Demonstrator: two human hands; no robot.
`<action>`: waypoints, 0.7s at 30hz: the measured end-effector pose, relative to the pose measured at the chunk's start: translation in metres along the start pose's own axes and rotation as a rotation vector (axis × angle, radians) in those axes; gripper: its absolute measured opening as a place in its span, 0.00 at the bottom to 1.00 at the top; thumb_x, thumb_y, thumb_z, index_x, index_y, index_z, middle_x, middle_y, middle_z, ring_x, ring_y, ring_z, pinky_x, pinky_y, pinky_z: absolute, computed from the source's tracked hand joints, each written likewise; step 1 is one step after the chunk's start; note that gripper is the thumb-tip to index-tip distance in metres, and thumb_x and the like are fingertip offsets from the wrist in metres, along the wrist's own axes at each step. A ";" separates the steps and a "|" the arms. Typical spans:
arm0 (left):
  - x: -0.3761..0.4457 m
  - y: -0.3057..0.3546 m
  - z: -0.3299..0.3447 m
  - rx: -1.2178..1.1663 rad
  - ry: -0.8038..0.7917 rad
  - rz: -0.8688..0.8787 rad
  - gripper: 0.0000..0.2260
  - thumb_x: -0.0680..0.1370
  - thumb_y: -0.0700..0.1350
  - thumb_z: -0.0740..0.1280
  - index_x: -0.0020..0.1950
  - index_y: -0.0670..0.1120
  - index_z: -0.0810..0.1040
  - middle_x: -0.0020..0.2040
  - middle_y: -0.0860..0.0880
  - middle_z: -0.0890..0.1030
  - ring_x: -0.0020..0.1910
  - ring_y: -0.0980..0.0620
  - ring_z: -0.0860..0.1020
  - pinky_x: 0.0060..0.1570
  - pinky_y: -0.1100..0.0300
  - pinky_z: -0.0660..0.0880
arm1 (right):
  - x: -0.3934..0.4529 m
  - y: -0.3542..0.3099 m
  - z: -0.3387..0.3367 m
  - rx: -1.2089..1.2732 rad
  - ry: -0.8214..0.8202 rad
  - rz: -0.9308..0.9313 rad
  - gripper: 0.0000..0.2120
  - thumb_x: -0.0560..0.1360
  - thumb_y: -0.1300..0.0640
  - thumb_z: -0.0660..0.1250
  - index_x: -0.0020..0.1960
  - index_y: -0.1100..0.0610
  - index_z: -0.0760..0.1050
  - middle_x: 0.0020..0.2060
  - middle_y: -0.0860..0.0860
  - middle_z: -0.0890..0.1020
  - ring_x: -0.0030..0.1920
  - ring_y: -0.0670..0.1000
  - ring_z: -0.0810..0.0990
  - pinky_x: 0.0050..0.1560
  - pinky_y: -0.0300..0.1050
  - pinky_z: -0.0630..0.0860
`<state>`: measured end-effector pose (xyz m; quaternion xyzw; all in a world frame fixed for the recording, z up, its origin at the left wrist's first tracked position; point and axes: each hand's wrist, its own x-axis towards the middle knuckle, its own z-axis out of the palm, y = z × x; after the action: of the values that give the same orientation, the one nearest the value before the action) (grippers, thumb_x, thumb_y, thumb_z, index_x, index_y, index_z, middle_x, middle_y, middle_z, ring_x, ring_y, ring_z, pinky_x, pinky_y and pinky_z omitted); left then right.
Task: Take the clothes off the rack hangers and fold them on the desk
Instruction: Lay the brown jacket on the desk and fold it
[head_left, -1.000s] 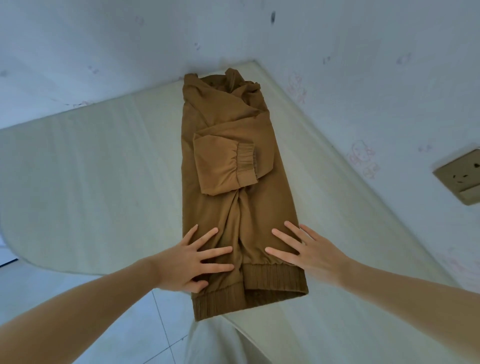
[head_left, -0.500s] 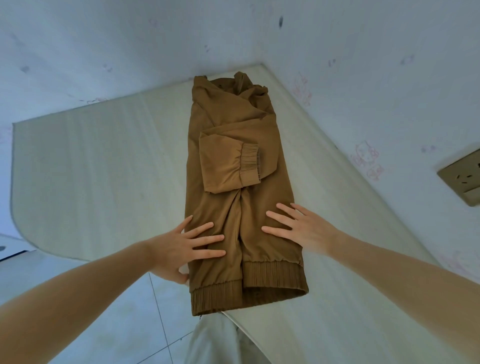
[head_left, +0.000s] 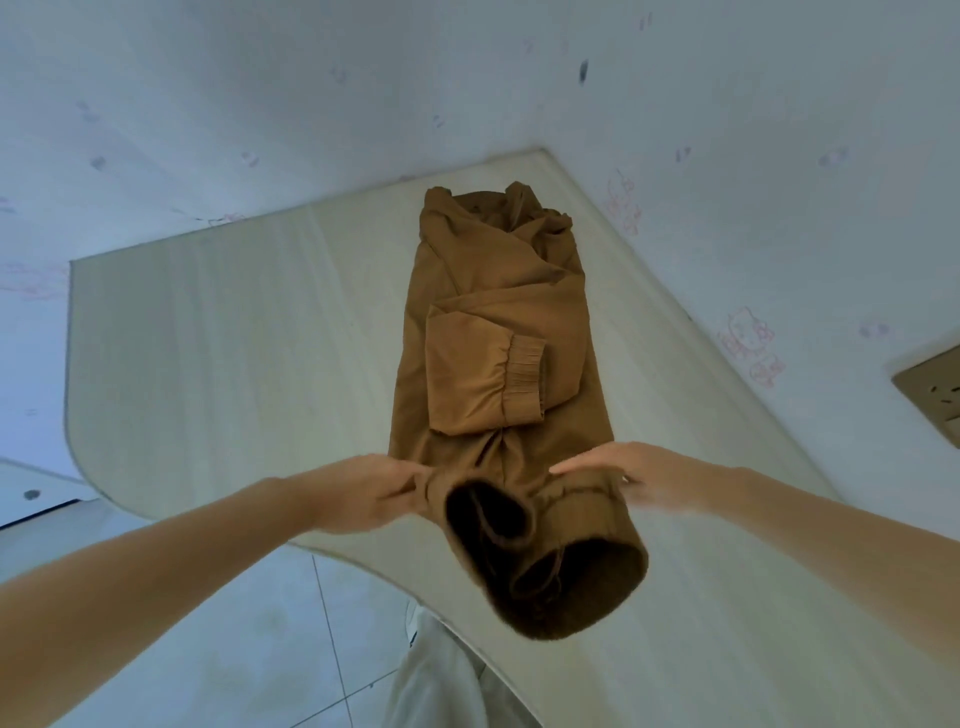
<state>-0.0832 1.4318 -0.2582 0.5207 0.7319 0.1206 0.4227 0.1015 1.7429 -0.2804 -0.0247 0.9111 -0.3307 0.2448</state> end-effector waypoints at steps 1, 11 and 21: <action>0.002 0.001 -0.009 -0.179 0.064 -0.061 0.37 0.65 0.80 0.45 0.57 0.59 0.76 0.52 0.67 0.79 0.48 0.68 0.76 0.53 0.74 0.70 | 0.002 -0.003 -0.005 0.106 0.063 0.037 0.13 0.80 0.58 0.63 0.61 0.44 0.75 0.57 0.43 0.80 0.56 0.37 0.77 0.62 0.40 0.72; 0.060 -0.026 -0.075 -1.200 0.461 -0.365 0.34 0.78 0.69 0.47 0.76 0.50 0.63 0.70 0.50 0.72 0.66 0.50 0.73 0.65 0.49 0.72 | 0.046 0.014 -0.047 0.691 0.575 0.571 0.26 0.81 0.42 0.54 0.65 0.62 0.74 0.59 0.56 0.79 0.54 0.53 0.77 0.53 0.42 0.70; 0.089 -0.038 -0.029 -0.992 0.669 -0.451 0.24 0.79 0.58 0.63 0.73 0.50 0.67 0.62 0.53 0.76 0.61 0.50 0.75 0.63 0.54 0.72 | 0.081 0.027 -0.045 0.685 0.744 0.577 0.23 0.82 0.43 0.51 0.69 0.57 0.65 0.60 0.51 0.73 0.60 0.52 0.73 0.61 0.46 0.69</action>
<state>-0.1384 1.5001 -0.3074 0.0305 0.7730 0.5093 0.3771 0.0126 1.7736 -0.3024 0.4231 0.7466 -0.5130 -0.0174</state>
